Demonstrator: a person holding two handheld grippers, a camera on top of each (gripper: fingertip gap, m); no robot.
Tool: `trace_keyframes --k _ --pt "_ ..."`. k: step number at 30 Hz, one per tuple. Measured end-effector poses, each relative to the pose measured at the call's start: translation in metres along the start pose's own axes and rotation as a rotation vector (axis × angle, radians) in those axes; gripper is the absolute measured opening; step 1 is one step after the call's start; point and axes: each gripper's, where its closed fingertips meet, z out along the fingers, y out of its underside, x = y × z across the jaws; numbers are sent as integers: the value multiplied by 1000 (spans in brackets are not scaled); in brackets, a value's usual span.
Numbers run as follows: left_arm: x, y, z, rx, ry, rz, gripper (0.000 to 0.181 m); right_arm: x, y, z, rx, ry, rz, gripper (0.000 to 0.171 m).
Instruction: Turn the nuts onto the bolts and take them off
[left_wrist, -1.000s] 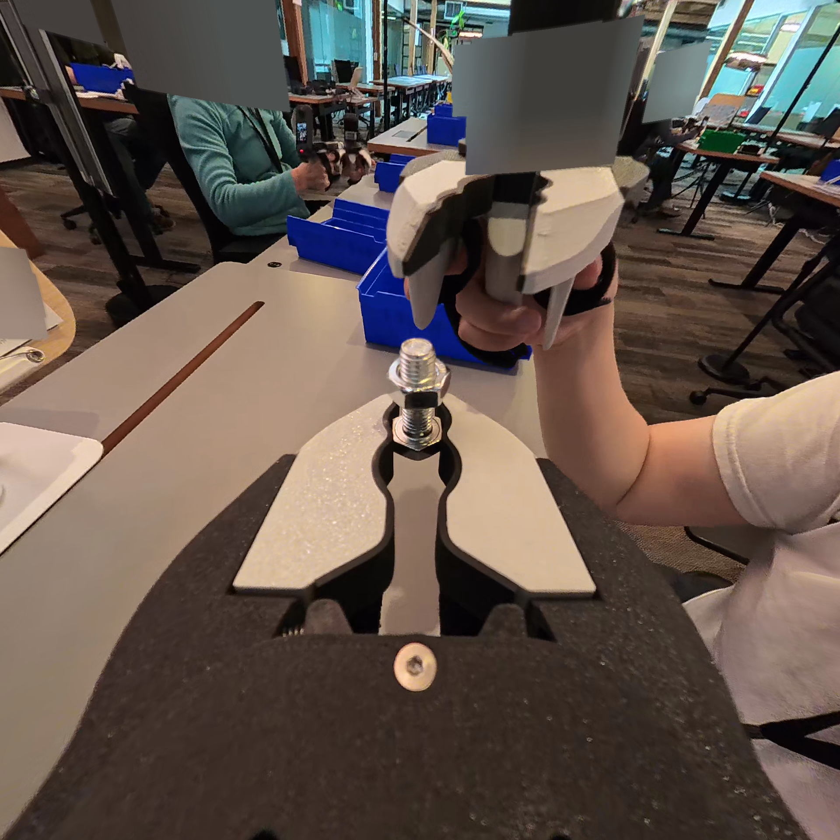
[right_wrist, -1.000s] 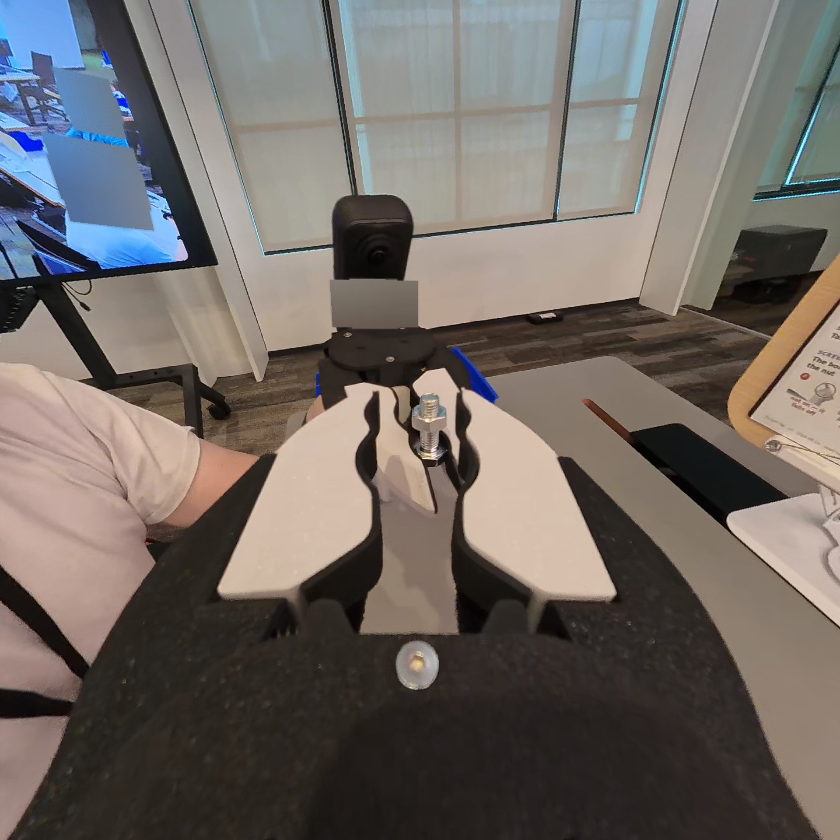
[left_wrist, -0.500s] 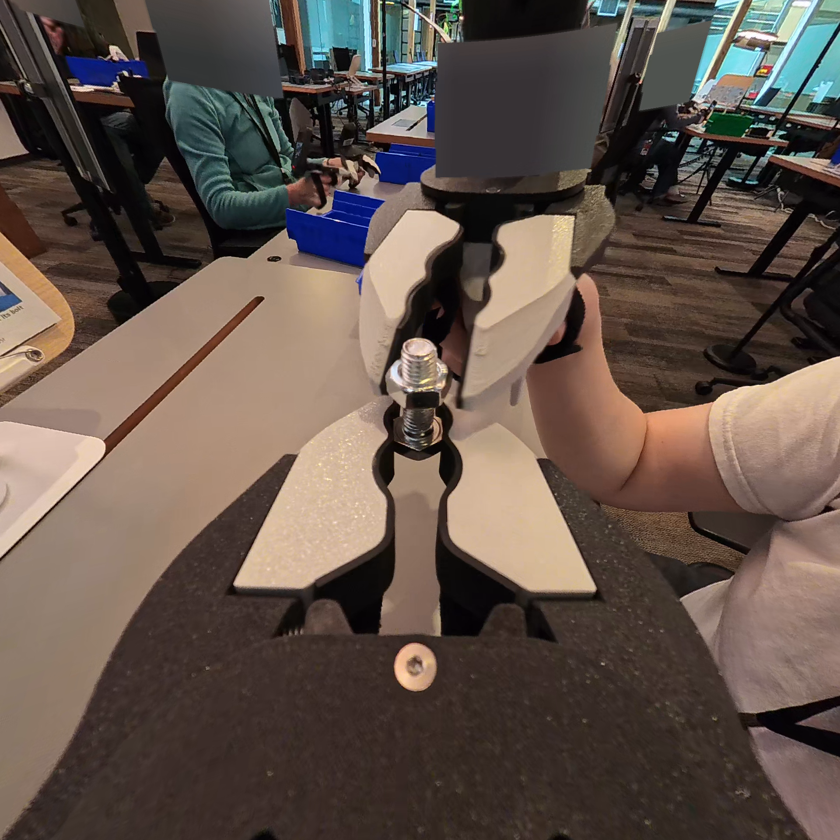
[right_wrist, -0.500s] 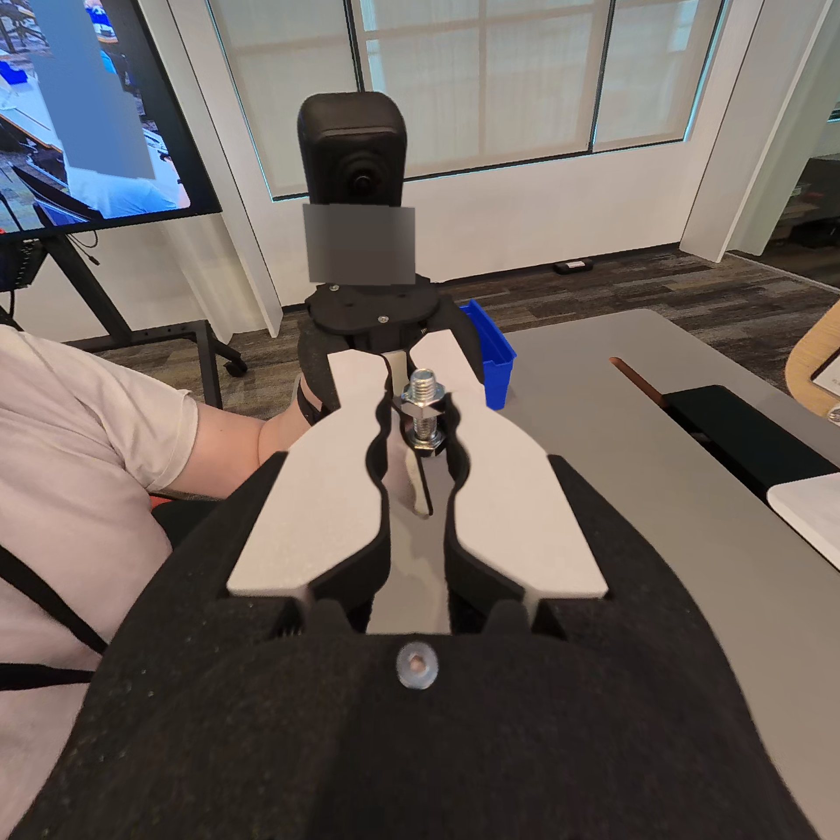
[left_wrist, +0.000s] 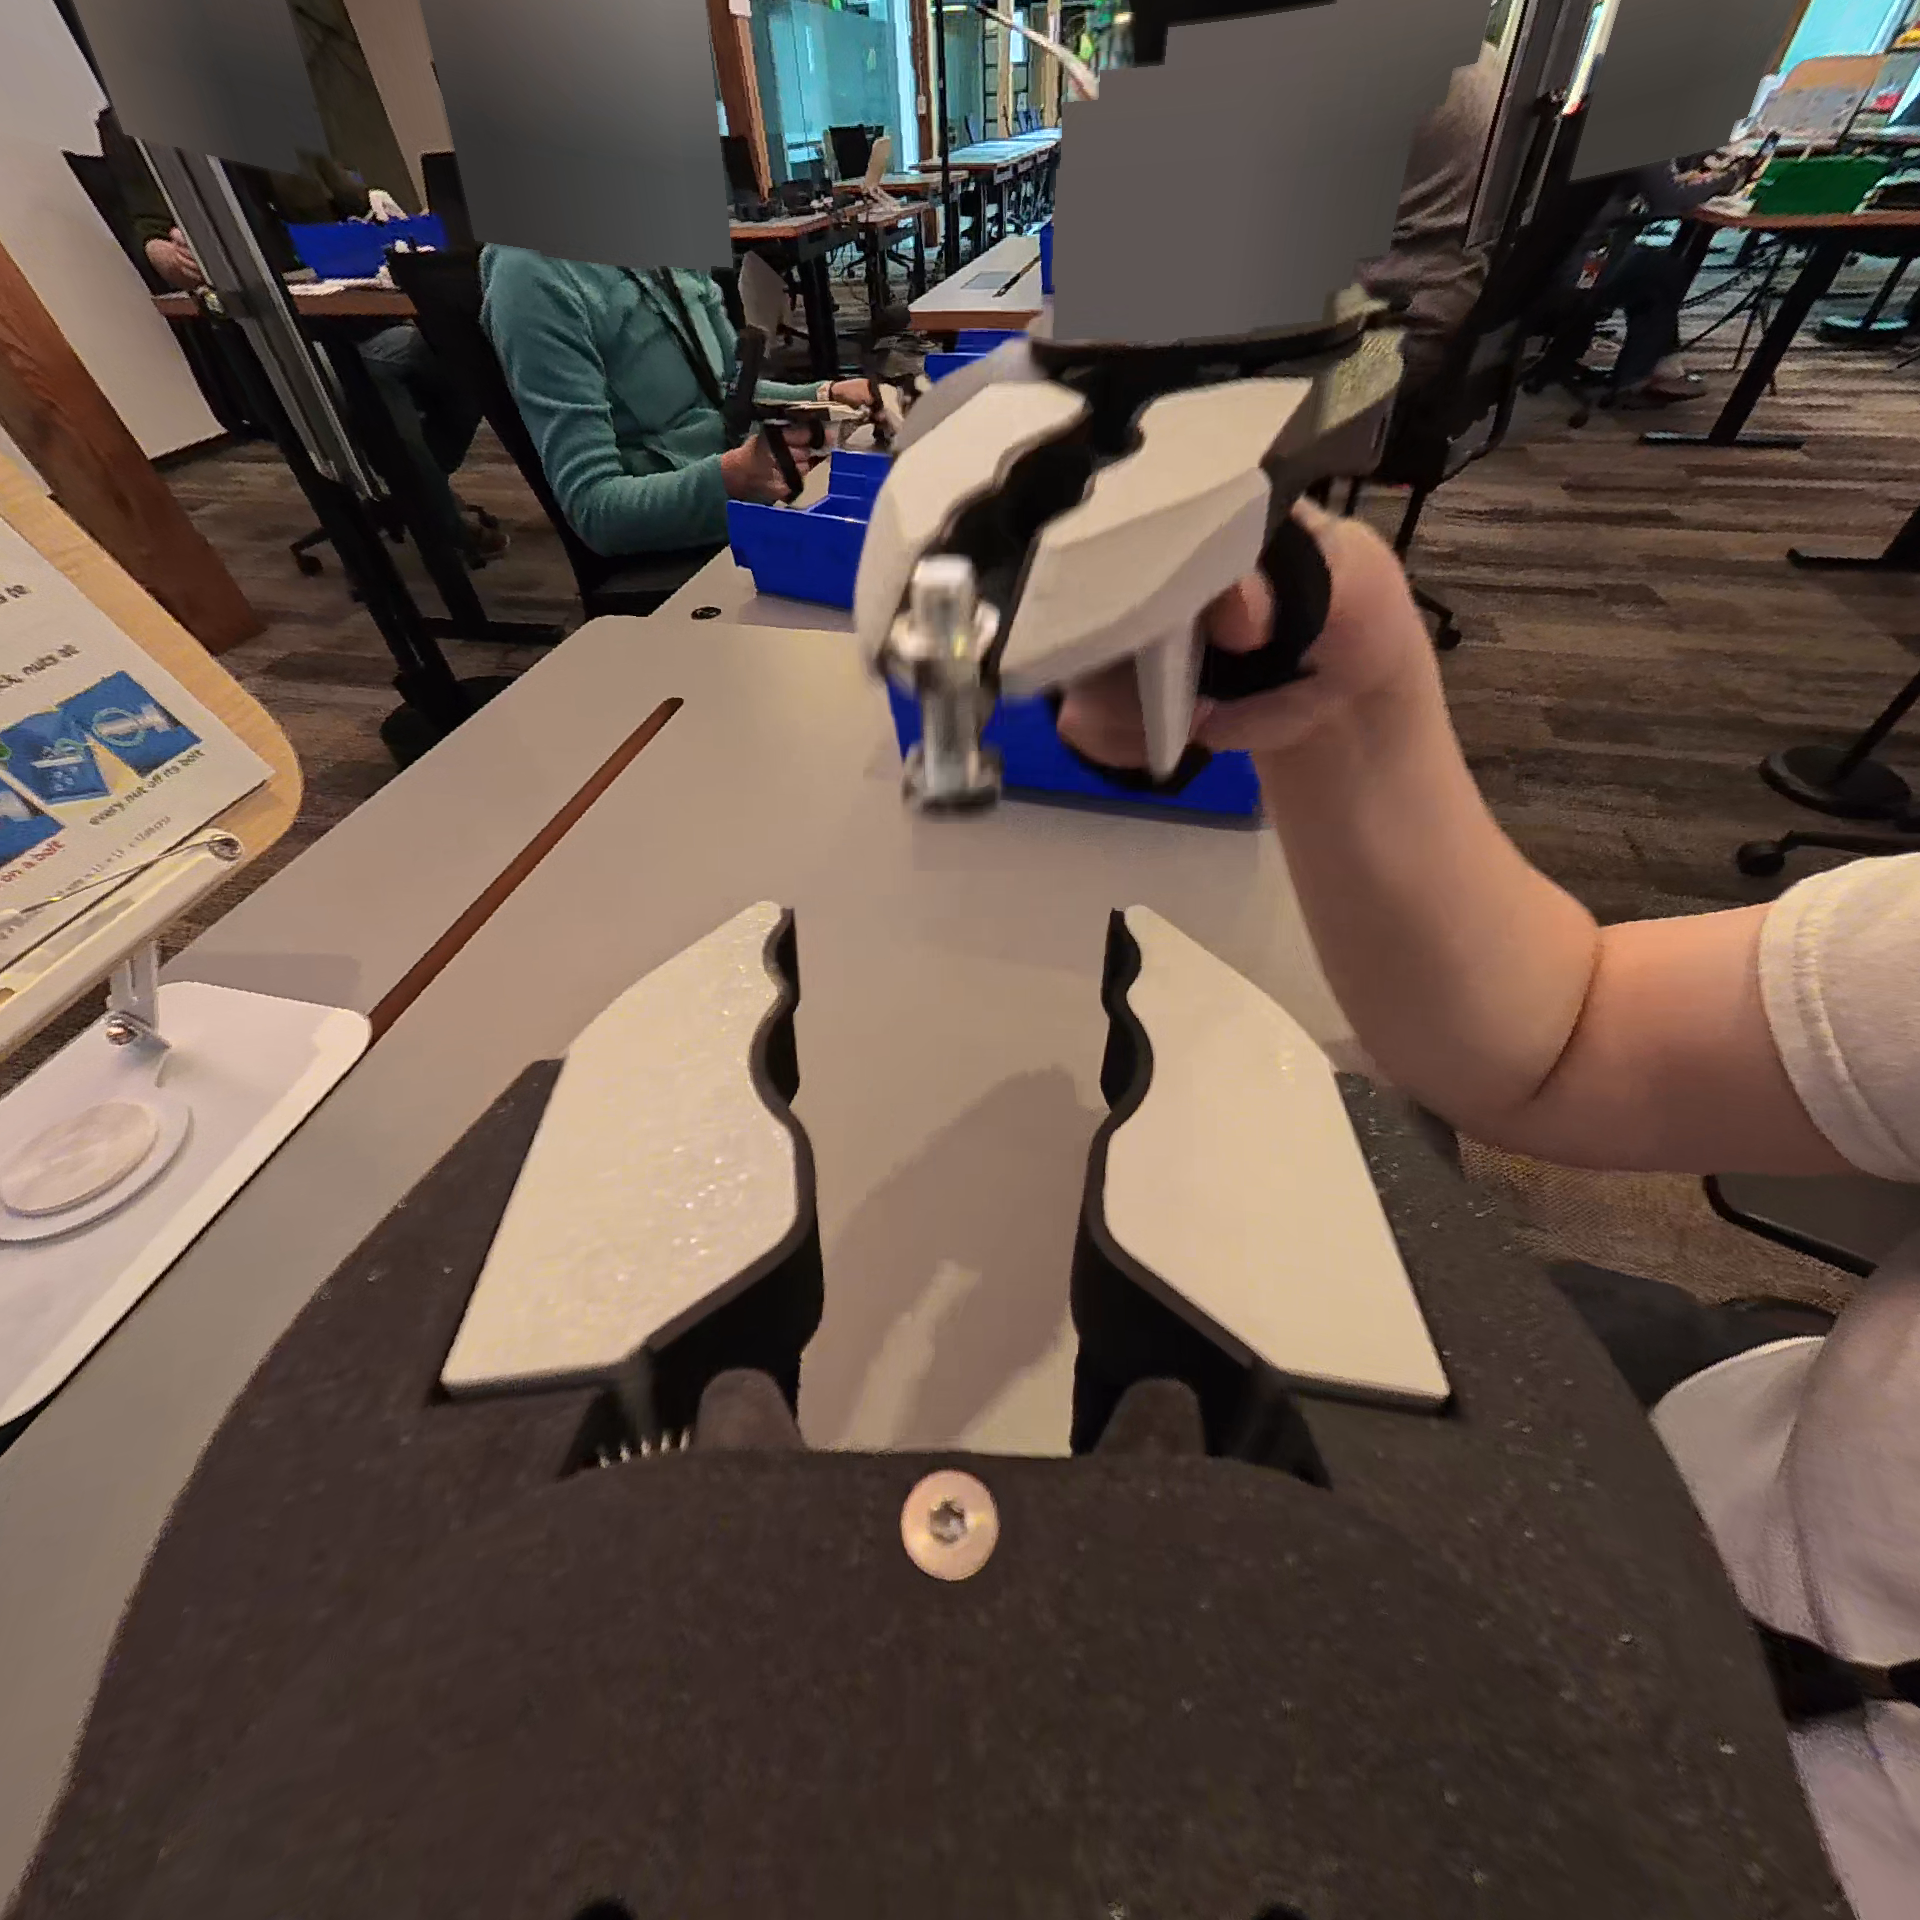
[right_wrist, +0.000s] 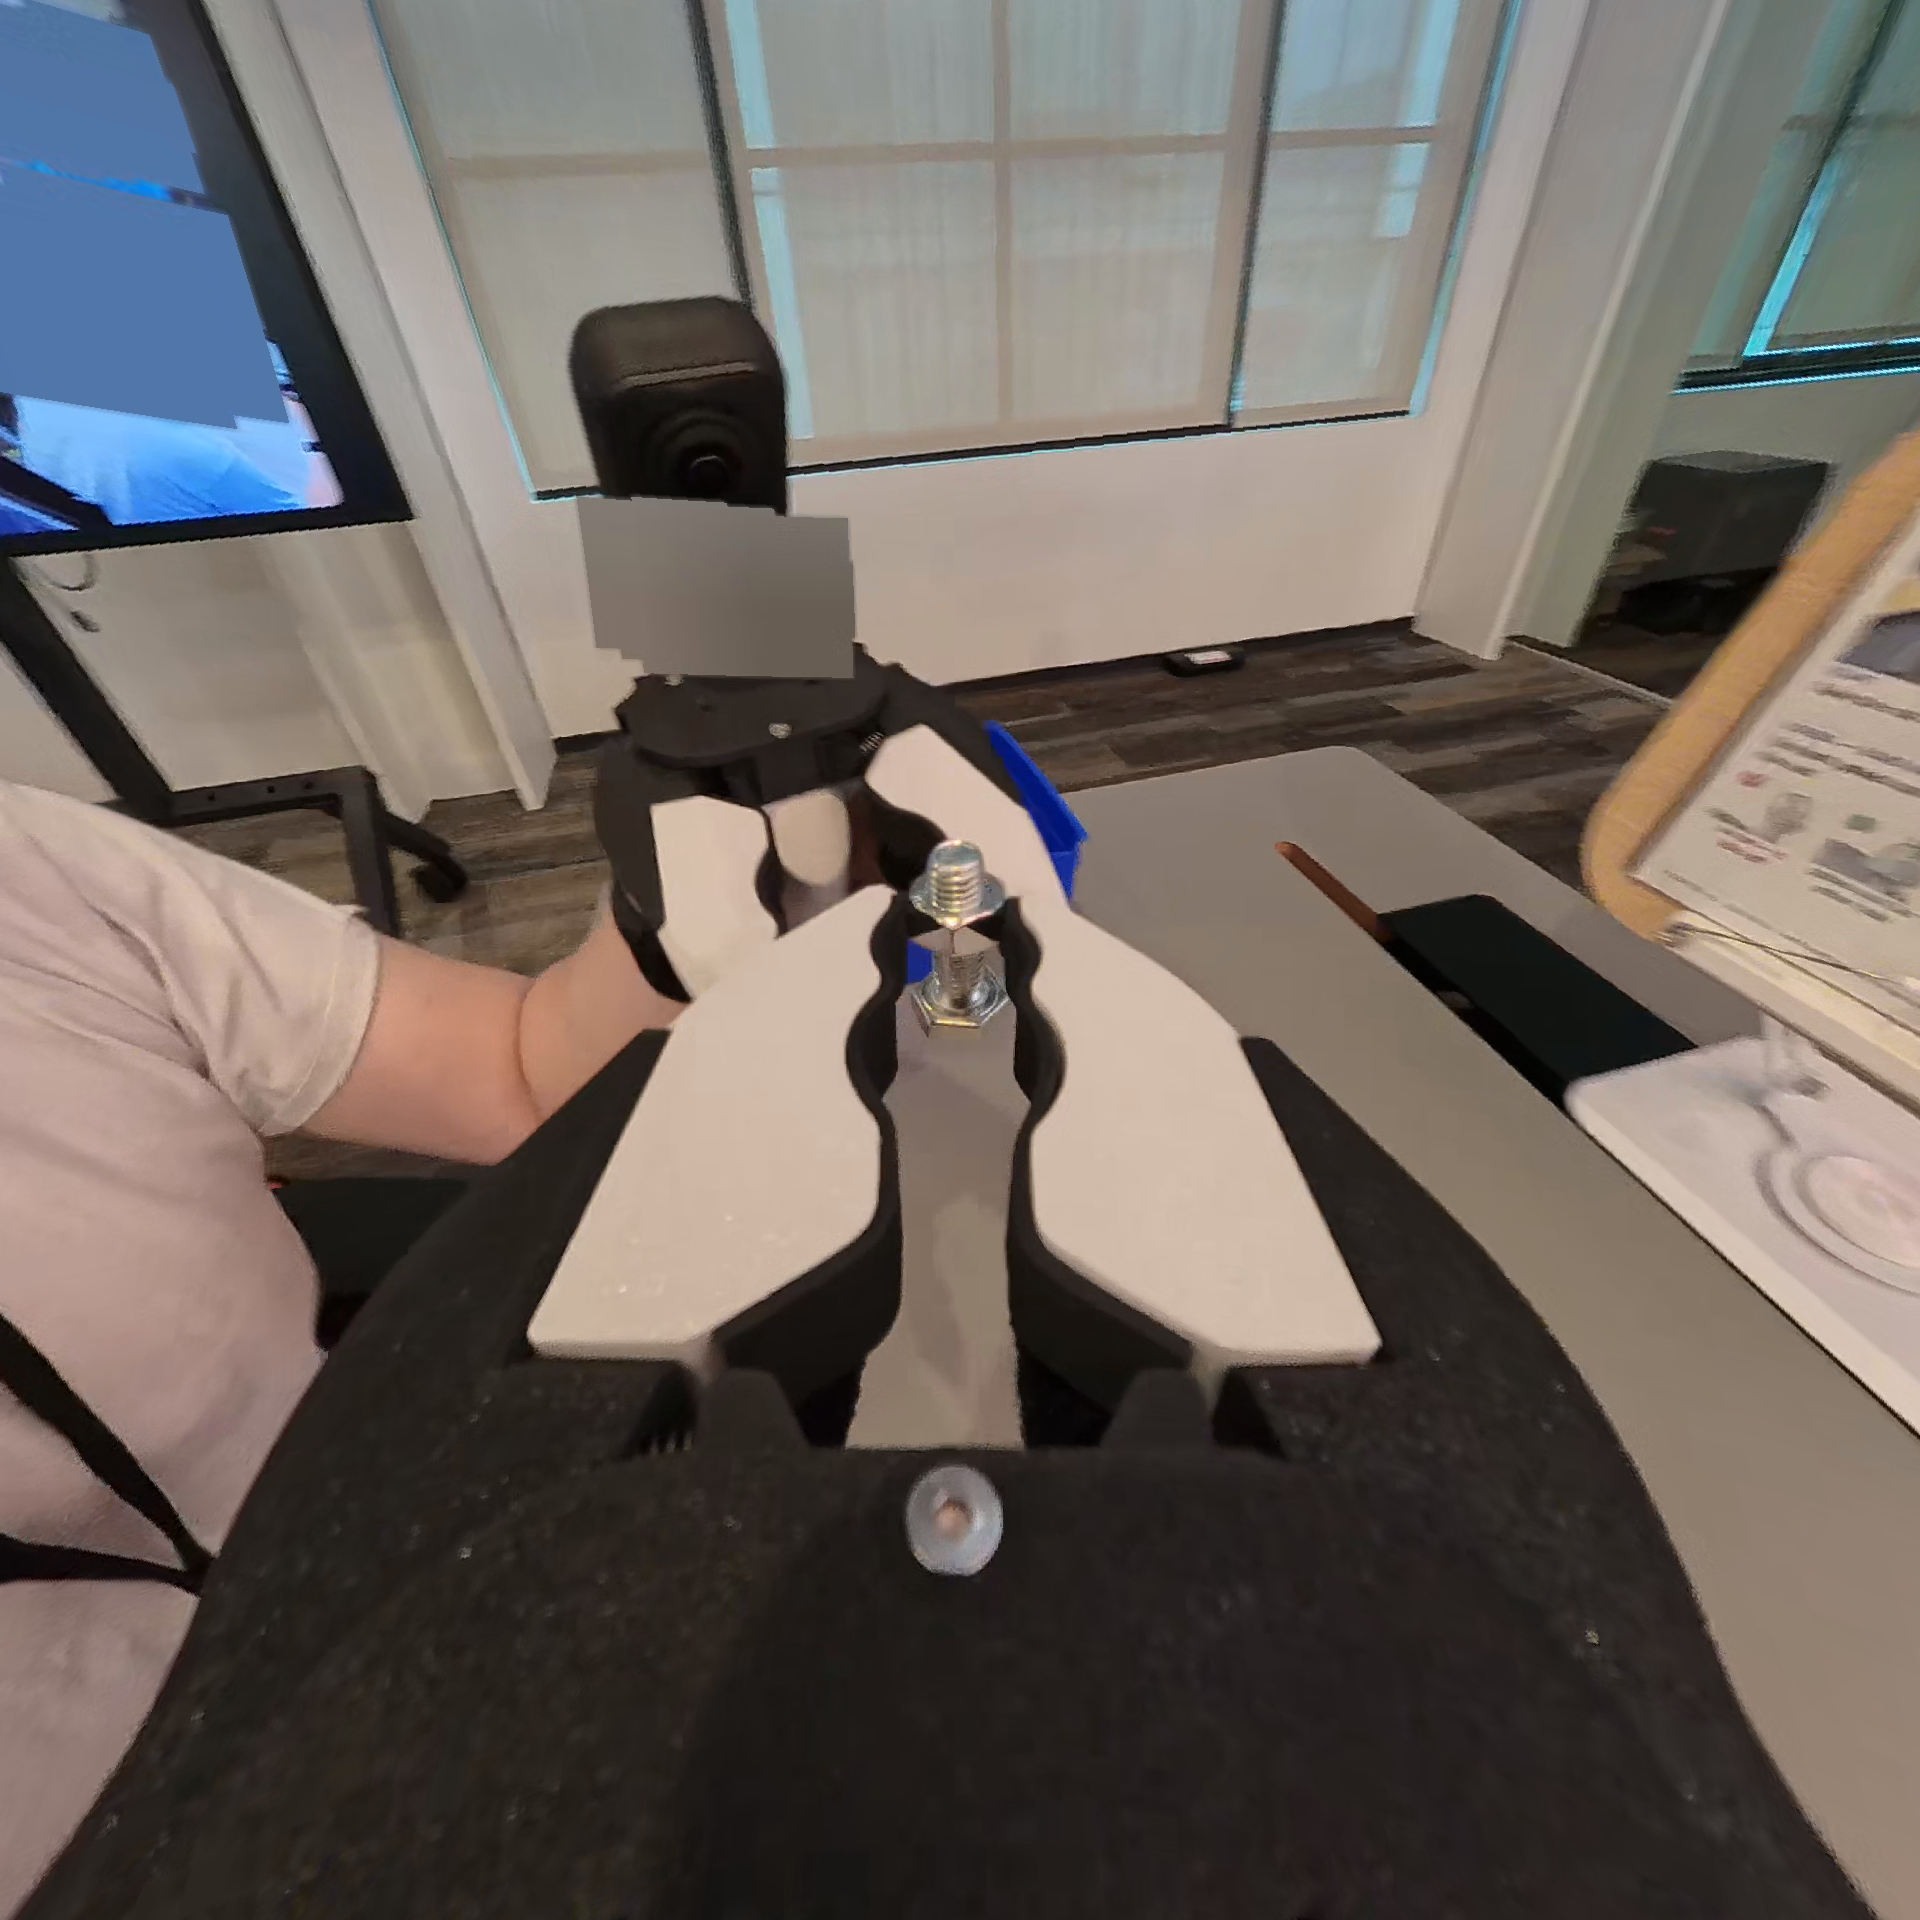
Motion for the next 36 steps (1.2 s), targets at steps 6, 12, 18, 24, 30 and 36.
trace_keyframes --k 6,12,18,24,30,36 --pt "-7 -7 -14 21 -48 7 51 84 -1 -151 -165 543 -6 17" --pt "-10 3 -13 -52 -93 28 47 160 100 -347 -581 986 351 17" --pt "-5 5 -11 -79 -112 36 47 186 231 -422 -768 994 806 17" --pt "-8 15 -10 -113 -151 12 46 203 283 -443 -946 1009 934 17" --pt "-9 25 0 -159 -146 9 46 208 296 -454 -1094 1006 986 17" --pt "-11 28 1 -170 -150 9 46 210 314 -457 -1145 980 1003 17"
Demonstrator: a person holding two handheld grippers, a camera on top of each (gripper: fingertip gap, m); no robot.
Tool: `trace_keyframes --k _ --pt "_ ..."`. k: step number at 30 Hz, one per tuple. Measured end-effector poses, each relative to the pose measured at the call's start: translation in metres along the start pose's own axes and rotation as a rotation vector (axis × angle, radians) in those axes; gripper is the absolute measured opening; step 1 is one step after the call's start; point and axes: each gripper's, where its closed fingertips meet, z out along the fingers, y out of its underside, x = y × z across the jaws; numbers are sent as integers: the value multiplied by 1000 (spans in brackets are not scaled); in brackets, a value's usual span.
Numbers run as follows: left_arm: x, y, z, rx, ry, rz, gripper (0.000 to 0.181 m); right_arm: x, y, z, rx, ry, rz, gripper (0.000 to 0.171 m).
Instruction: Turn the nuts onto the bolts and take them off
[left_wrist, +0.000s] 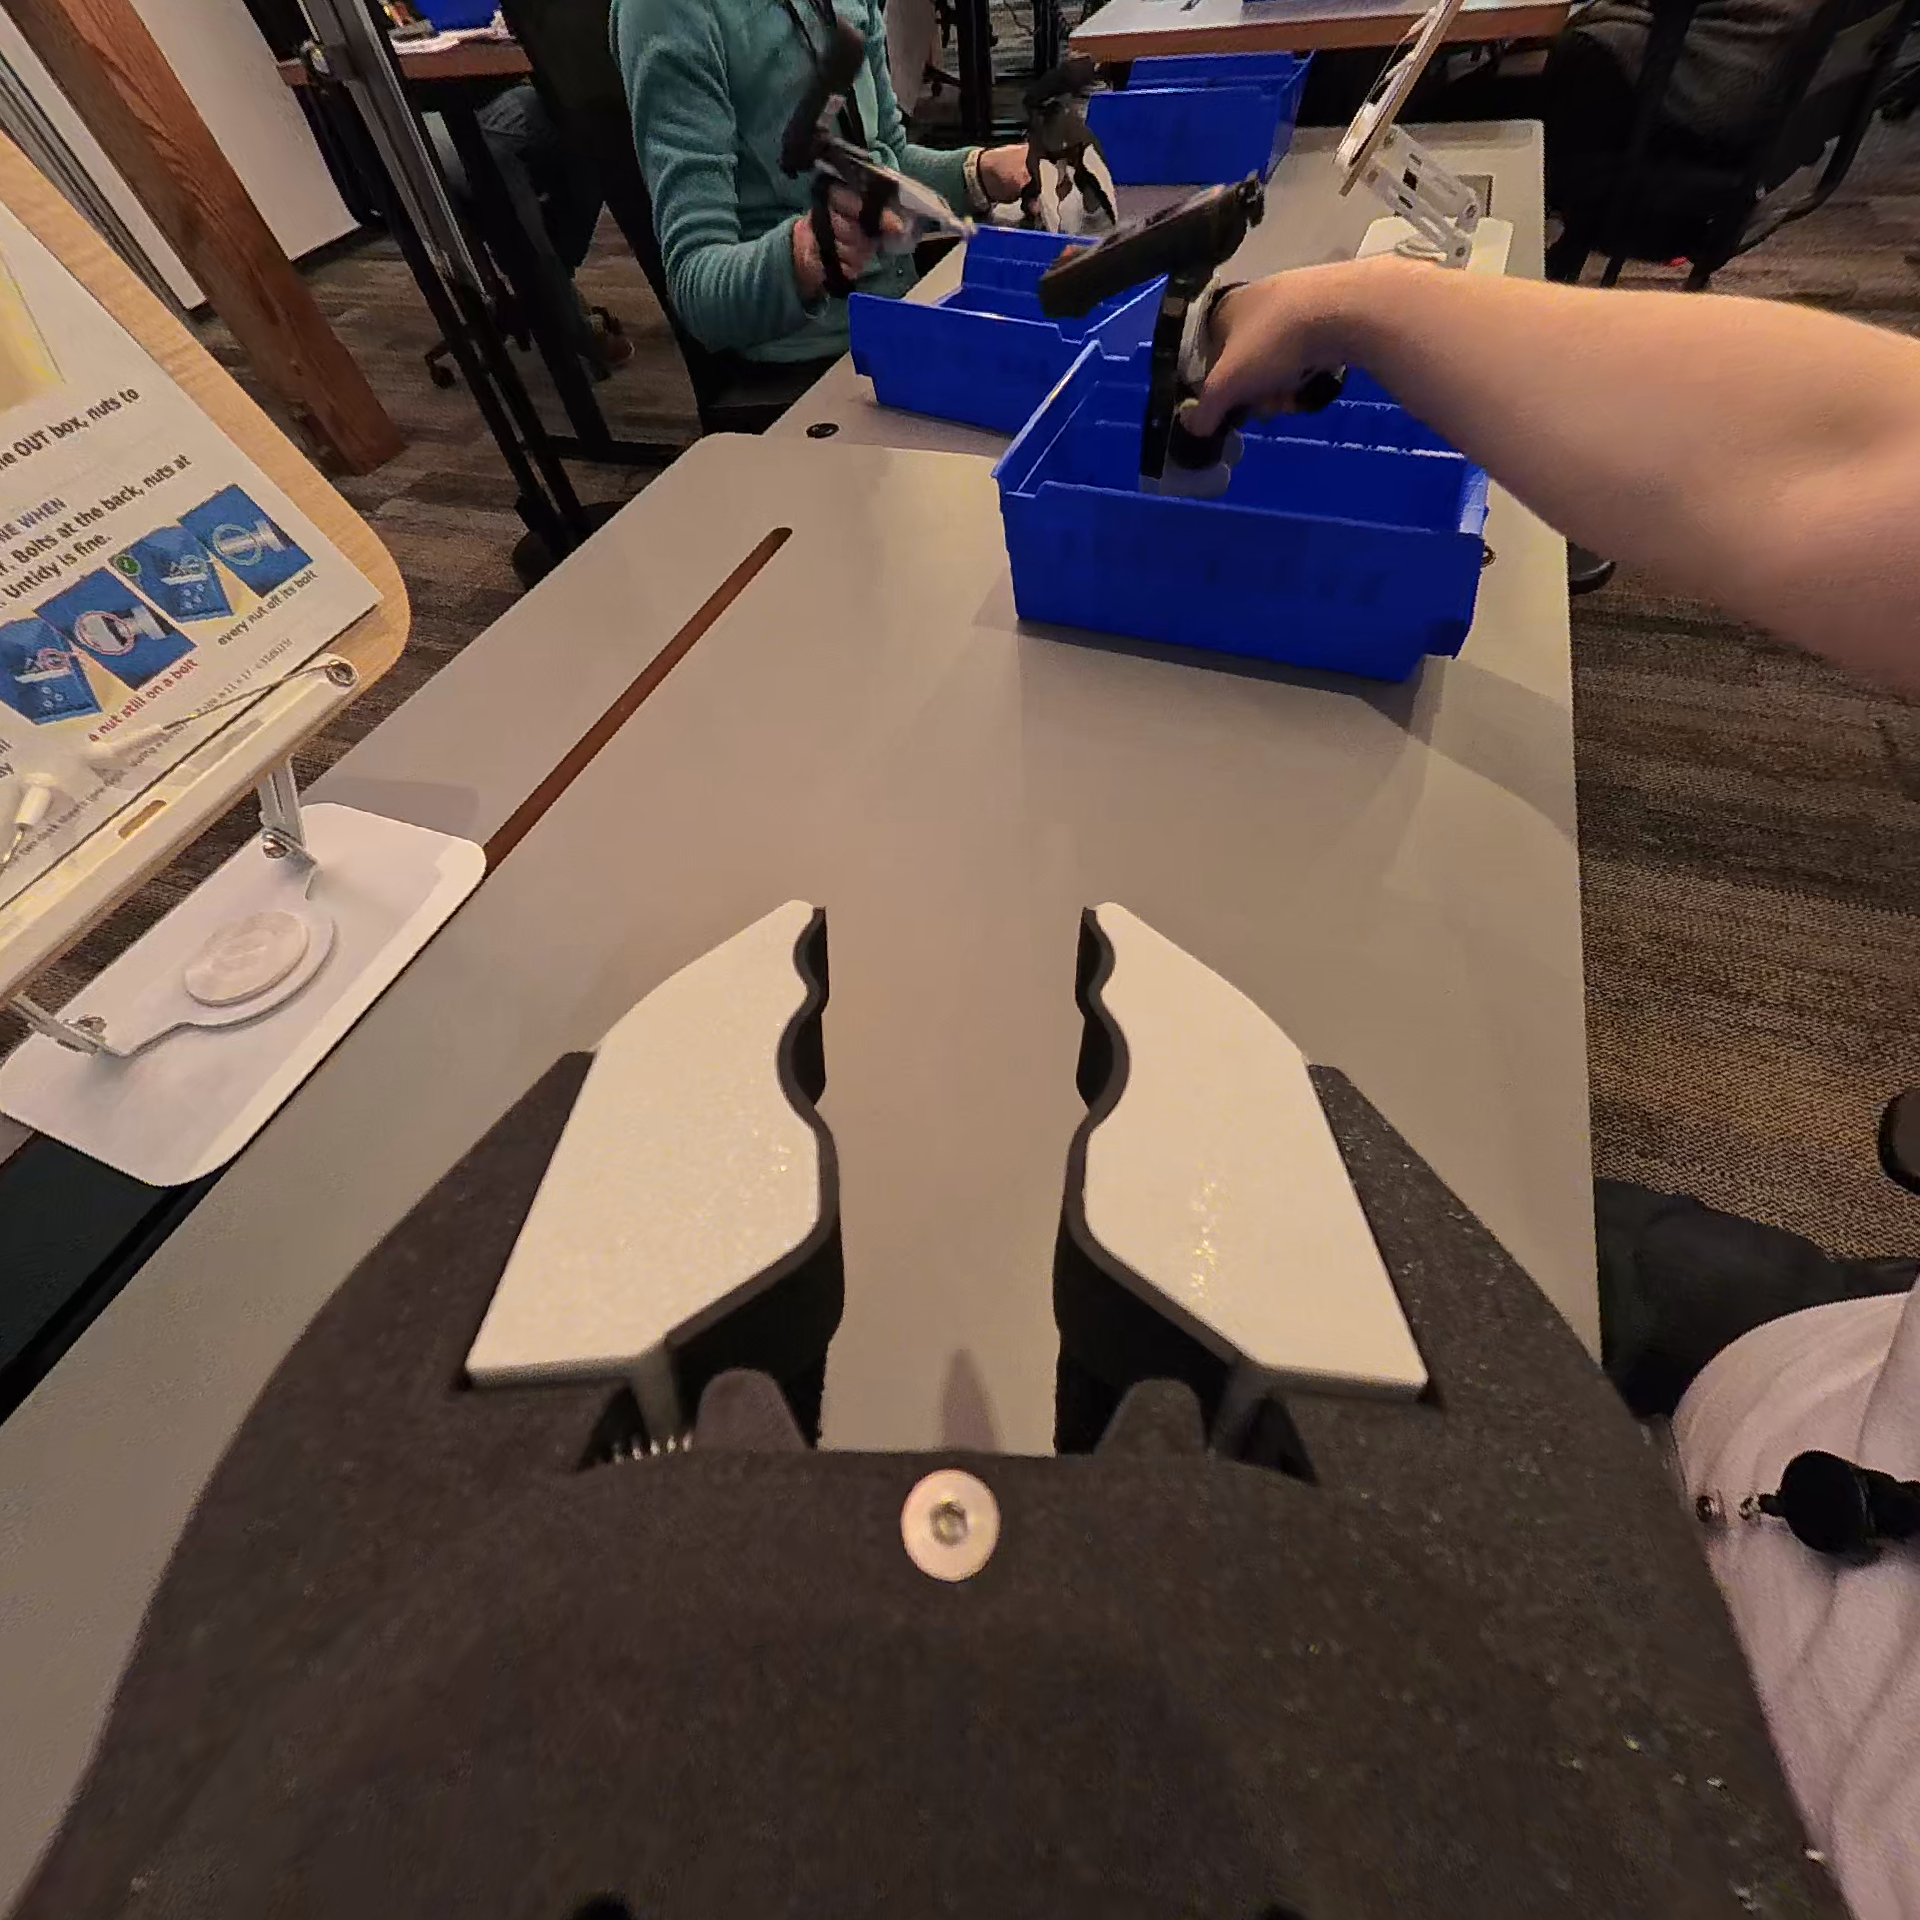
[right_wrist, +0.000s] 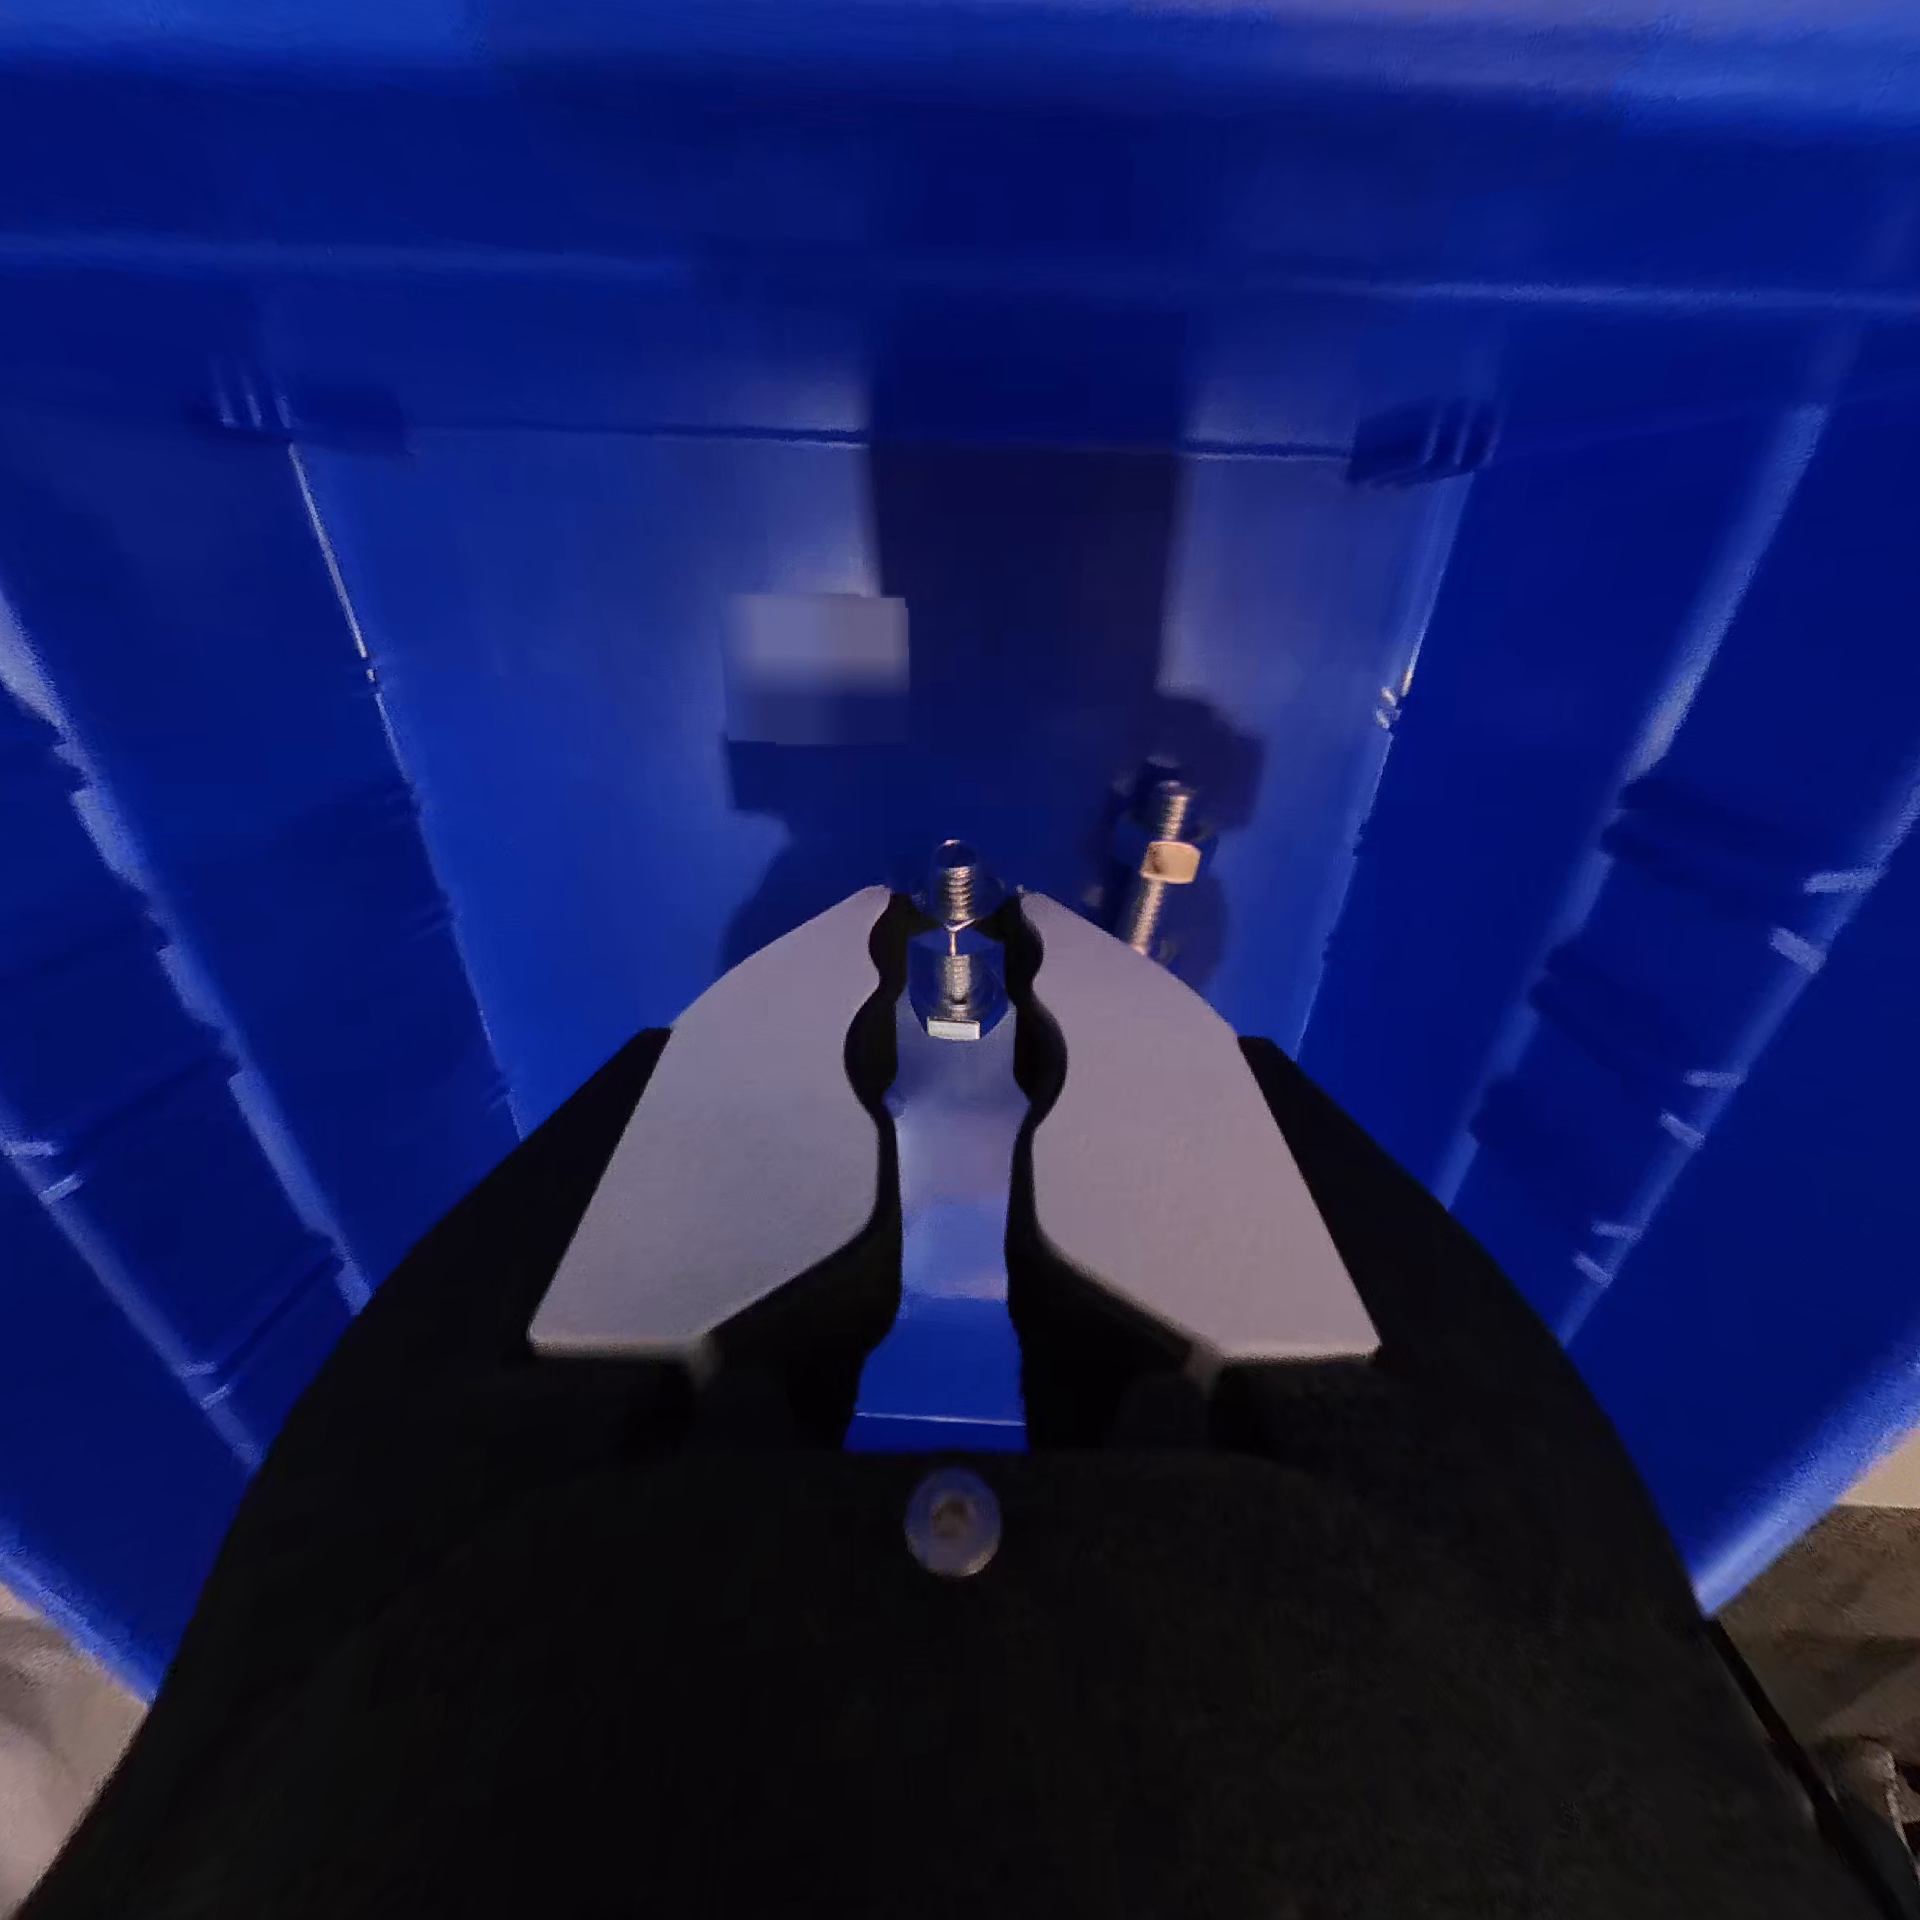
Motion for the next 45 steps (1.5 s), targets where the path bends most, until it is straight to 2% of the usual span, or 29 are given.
trace_keyframes --k 9,16,18,21,25,29,32,34,37,40,45 --pt "-6 -1 -5 13 -12 -10 45 2 -1 6 14 -17 -40 17" --pt "-7 -6 -16 38 -26 -7 46 -9 -12 -24 215 -69 -51 22" --pt "-8 -9 -24 49 -43 -3 46 -14 -10 -40 261 -60 -64 22" --pt "-12 -14 -50 93 -102 -17 44 -39 -10 -84 409 -44 -130 19" --pt "-32 -2 -118 85 -306 -47 44 -100 -11 -163 715 9 -284 18" --pt "-64 36 -216 -56 -596 -105 41 -192 1 -206 904 -118 -490 17" --pt "-81 78 -282 -210 -761 -184 36 -254 9 -212 945 -216 -626 17" --pt "-86 105 -307 -285 -800 -235 37 -289 11 -211 954 -250 -701 17" --pt "-85 155 -325 -426 -787 -342 38 -334 13 -206 952 -289 -794 17" --pt "-76 204 -317 -528 -699 -419 37 -368 15 -199 933 -323 -863 17" --pt "-79 282 -291 -714 -544 -308 27 -396 23 -185 879 -349 -925 17"
